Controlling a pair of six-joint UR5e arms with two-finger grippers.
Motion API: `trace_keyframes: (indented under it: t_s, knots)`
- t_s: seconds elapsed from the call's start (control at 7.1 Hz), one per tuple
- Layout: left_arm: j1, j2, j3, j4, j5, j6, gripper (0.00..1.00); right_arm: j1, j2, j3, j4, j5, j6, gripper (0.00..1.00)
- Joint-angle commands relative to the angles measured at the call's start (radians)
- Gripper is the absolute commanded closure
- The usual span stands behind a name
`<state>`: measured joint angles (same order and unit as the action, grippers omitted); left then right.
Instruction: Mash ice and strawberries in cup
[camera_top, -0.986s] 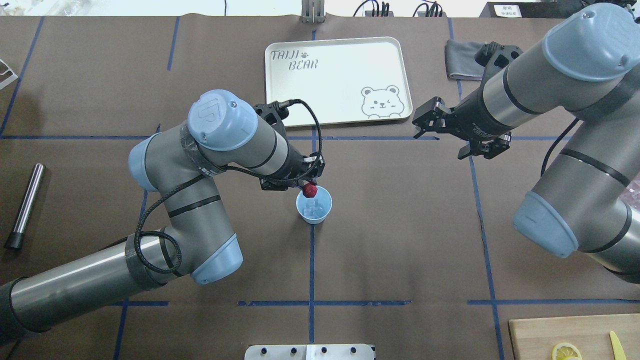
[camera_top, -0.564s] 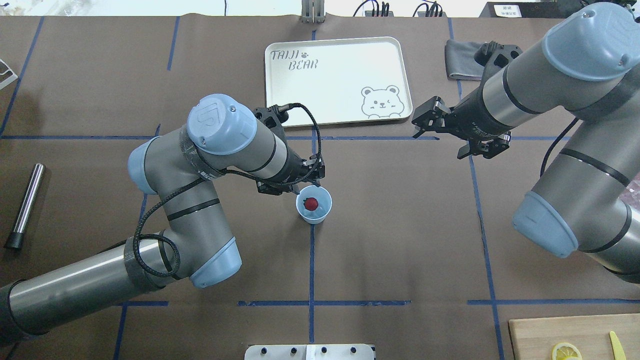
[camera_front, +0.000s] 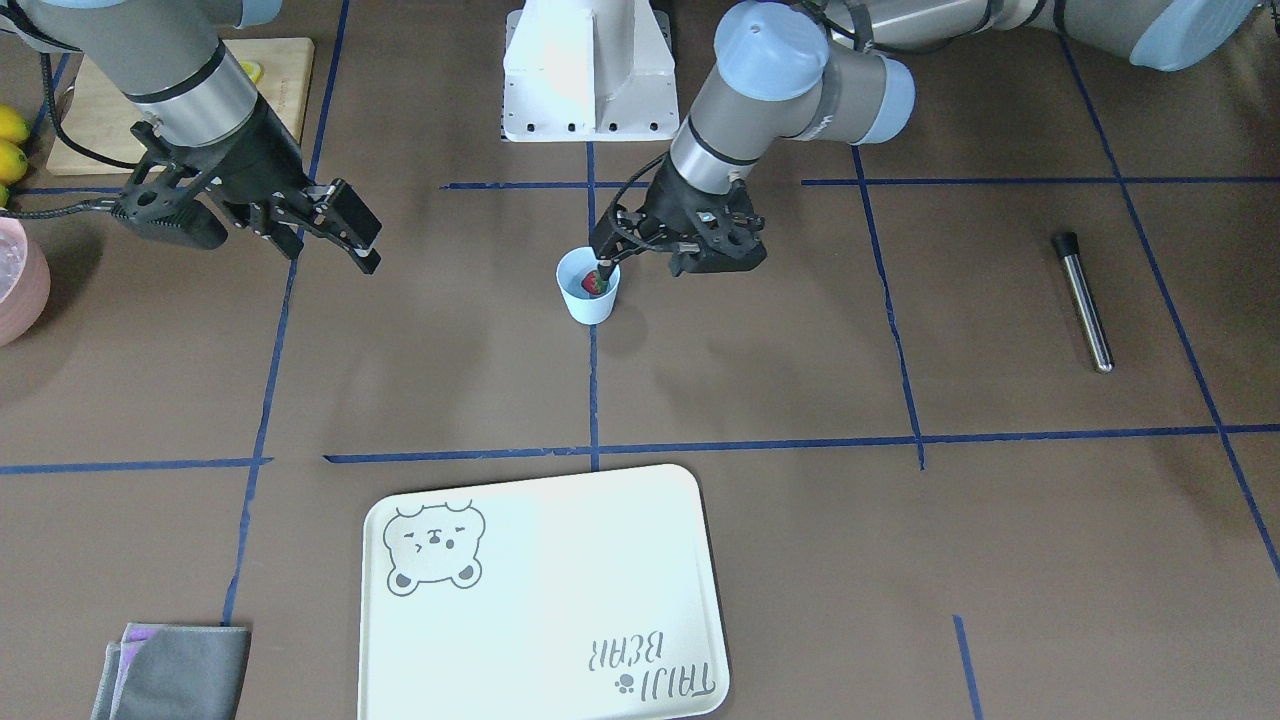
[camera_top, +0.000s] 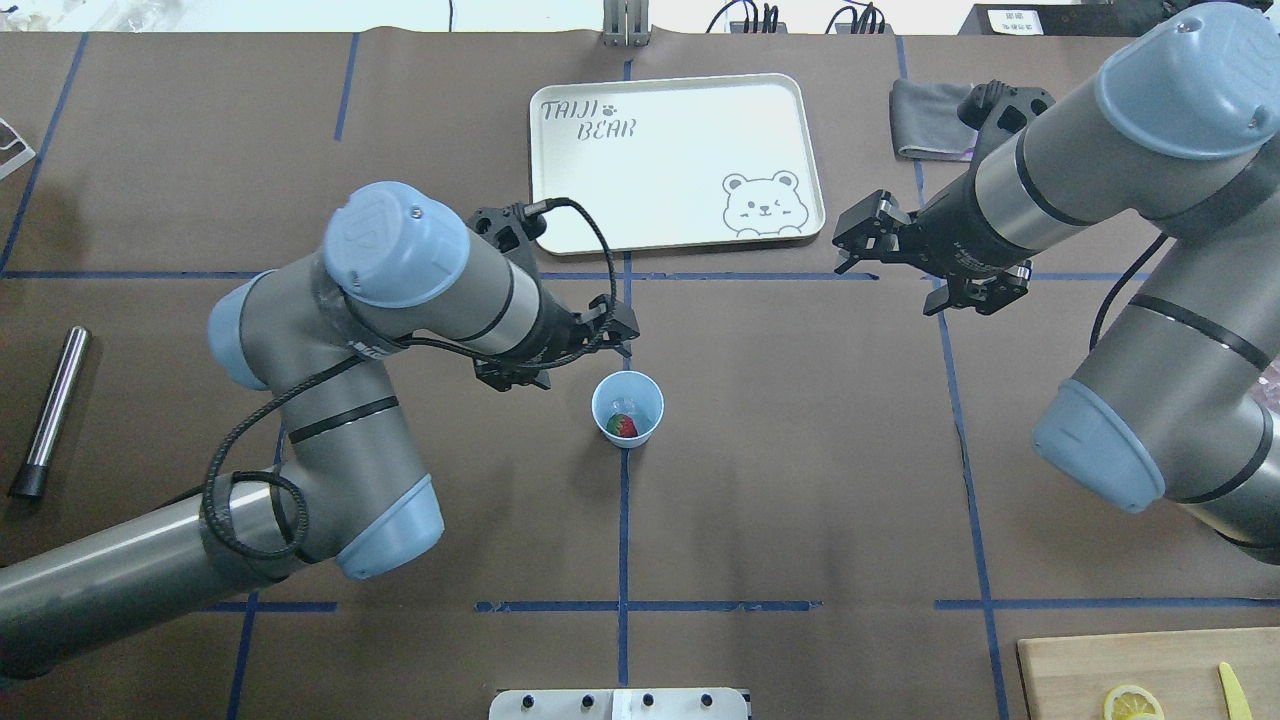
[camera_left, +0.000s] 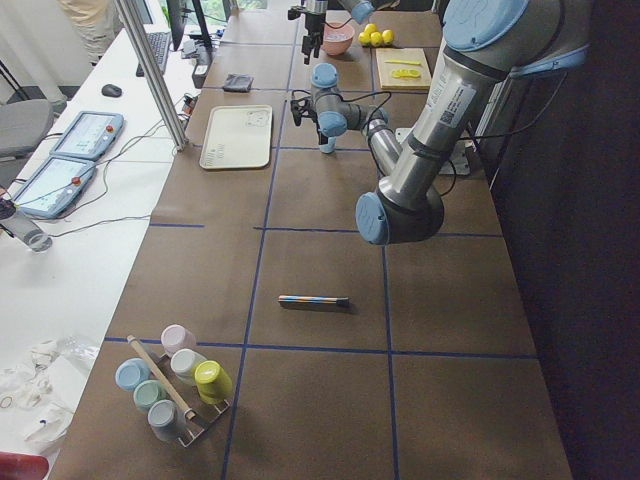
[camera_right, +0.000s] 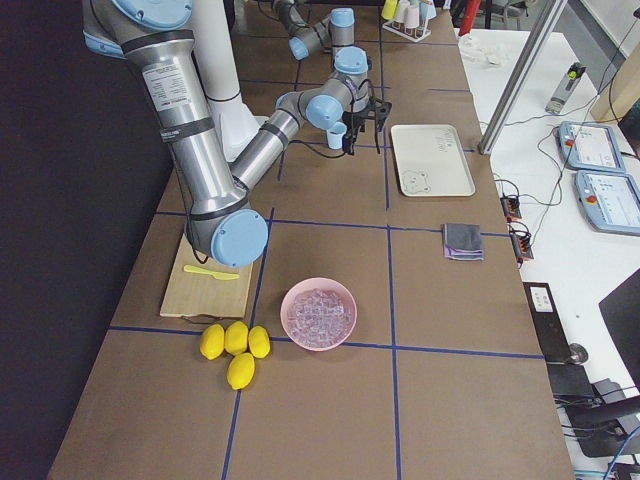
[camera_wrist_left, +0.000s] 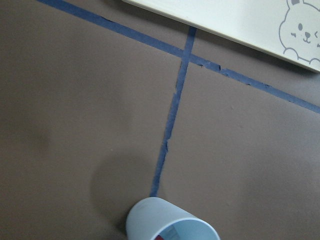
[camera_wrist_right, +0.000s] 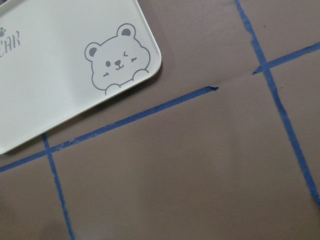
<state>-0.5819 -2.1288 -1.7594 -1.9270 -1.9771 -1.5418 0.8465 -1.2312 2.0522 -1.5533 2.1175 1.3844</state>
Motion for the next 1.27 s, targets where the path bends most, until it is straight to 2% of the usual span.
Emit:
trace_keyframes:
  t_s: [0.0, 0.14, 0.42, 0.56, 0.7, 0.85, 1.13]
  knots:
    - [-0.085, 0.220, -0.132, 0.028, -0.011, 0.202, 0.02, 0.093, -0.082, 0.017, -0.001, 0.077, -0.149, 0.00]
    - [-0.132, 0.342, -0.181, 0.045, -0.022, 0.374, 0.02, 0.124, -0.111, 0.017, -0.001, 0.090, -0.209, 0.00]
    - [-0.247, 0.534, -0.187, 0.033, -0.022, 0.747, 0.02, 0.160, -0.169, 0.017, 0.006, 0.090, -0.316, 0.00]
    - [-0.328, 0.553, -0.137, 0.032, -0.029, 0.875, 0.02, 0.166, -0.186, 0.019, 0.009, 0.090, -0.339, 0.00]
    - [-0.395, 0.555, 0.002, 0.025, -0.111, 0.982, 0.02, 0.166, -0.191, 0.019, 0.010, 0.090, -0.340, 0.00]
    - [-0.465, 0.555, 0.083, -0.013, -0.179, 1.034, 0.02, 0.166, -0.200, 0.020, 0.012, 0.088, -0.340, 0.00]
    - [-0.487, 0.557, 0.141, -0.018, -0.187, 1.031, 0.04, 0.164, -0.202, 0.019, 0.013, 0.087, -0.340, 0.00]
